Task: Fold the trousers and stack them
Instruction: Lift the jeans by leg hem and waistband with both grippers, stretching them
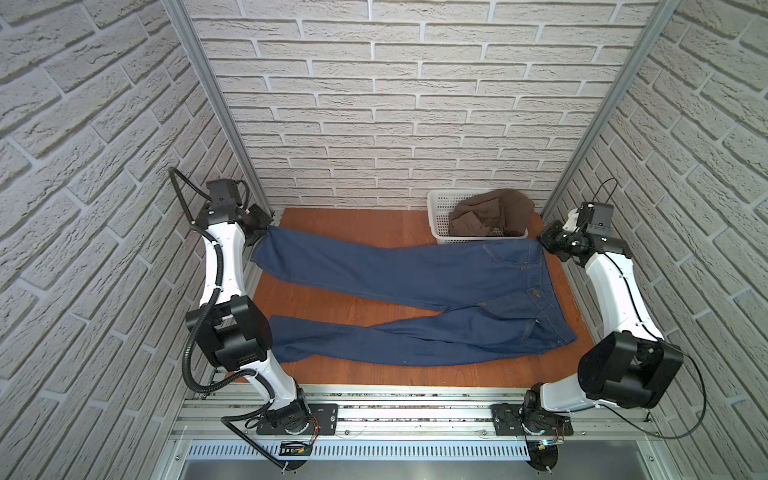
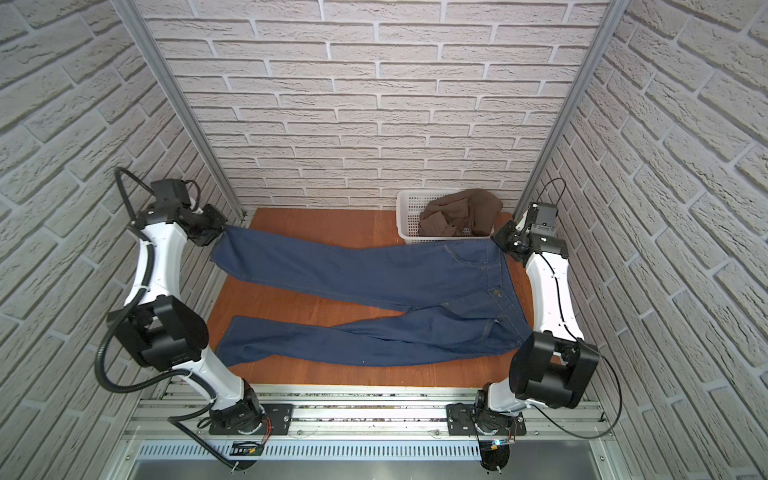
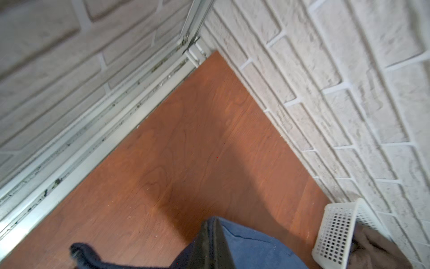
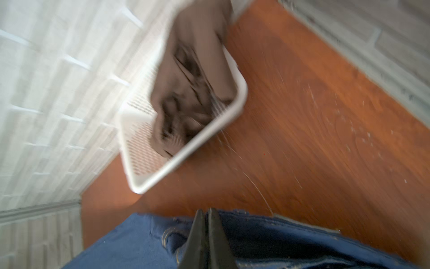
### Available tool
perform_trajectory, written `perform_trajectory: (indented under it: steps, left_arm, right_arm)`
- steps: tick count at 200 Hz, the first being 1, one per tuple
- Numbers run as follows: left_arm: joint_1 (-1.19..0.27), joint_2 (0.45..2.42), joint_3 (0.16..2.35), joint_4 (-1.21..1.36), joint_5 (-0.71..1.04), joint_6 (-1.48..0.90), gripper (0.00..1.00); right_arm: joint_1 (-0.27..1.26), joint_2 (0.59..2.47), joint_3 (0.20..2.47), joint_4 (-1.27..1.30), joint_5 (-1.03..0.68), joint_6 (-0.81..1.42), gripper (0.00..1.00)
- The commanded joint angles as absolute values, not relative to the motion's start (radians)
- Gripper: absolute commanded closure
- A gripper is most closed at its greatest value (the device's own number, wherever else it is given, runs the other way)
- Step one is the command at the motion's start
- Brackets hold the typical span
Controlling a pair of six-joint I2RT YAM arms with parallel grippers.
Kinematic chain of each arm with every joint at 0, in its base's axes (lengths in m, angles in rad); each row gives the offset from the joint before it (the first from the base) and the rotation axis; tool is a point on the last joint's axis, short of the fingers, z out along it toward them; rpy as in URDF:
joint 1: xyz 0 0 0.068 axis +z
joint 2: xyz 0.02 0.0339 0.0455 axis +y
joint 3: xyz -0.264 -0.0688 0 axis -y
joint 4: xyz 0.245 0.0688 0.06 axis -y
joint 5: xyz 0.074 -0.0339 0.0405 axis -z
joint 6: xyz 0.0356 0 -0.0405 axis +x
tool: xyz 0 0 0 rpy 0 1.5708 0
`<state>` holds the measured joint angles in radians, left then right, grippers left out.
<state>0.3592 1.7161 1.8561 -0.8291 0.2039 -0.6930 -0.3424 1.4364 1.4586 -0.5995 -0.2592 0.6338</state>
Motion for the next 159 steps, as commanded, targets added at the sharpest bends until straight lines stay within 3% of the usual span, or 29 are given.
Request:
perform_trajectory:
  steps: [1, 38, 113, 159]
  left_arm:
    - [0.44, 1.614, 1.911, -0.801, 0.22, -0.714, 1.0]
    - [0.551, 1.524, 1.854, -0.739, 0.255, -0.752, 1.0]
    - [0.547, 1.489, 1.682, -0.702, 0.331, -0.744, 1.0]
    - [0.624, 1.346, 1.697, -0.69, 0.317, -0.748, 1.0]
  right_arm:
    - [-0.374, 1.331, 1.514, -0.461, -0.2, 0.708, 0.95]
    - [-0.419, 1.266, 1.517, -0.466, -0.114, 0.745, 0.95]
    - [-0.435, 1.127, 1.402, -0.515, -0.001, 0.737, 0.95]
    - [-0.451, 0.987, 1.526, -0.619, 0.15, 0.653, 0.95]
